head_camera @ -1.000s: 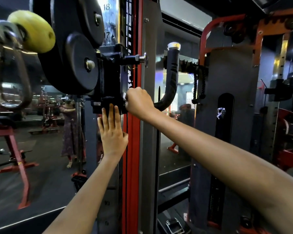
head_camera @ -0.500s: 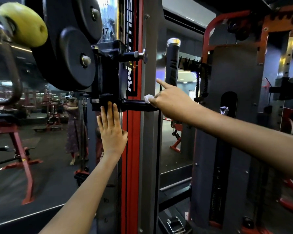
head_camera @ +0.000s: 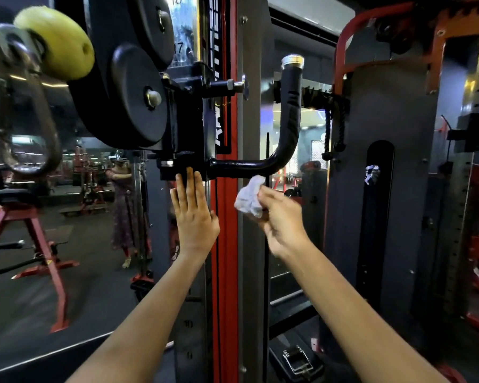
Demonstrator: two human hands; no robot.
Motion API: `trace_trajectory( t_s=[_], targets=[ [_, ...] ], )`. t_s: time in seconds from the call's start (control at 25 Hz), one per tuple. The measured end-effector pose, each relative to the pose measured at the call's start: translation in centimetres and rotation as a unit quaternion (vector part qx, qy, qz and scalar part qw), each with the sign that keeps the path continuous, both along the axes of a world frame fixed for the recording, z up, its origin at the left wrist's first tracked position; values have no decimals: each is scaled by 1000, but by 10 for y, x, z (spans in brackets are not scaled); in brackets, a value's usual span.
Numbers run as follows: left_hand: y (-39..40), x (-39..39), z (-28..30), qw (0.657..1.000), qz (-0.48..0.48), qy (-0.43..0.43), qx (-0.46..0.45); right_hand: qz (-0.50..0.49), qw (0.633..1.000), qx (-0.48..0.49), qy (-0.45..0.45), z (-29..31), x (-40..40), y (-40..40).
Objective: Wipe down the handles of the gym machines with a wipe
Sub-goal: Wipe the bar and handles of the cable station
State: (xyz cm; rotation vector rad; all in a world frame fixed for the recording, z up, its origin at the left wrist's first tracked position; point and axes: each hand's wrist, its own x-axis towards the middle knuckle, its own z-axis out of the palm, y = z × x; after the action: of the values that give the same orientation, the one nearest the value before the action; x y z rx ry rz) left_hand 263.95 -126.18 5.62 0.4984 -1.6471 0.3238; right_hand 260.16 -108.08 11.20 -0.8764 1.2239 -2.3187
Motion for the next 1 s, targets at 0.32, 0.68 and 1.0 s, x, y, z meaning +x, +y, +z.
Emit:
trace_trajectory(
  t_s=[0.32,0.68,1.0],
  targets=[
    [-5,-5,-2,999,14,33,-11,260,886,-134,-360,27,19,-61],
    [-1,-2,-3,1000,-7,21,7,203,893,-147,-373,29,-22,-12],
    [0,-3,-3,999,-16,24,16,-470,689,-169,525,37,-68,5]
  ],
)
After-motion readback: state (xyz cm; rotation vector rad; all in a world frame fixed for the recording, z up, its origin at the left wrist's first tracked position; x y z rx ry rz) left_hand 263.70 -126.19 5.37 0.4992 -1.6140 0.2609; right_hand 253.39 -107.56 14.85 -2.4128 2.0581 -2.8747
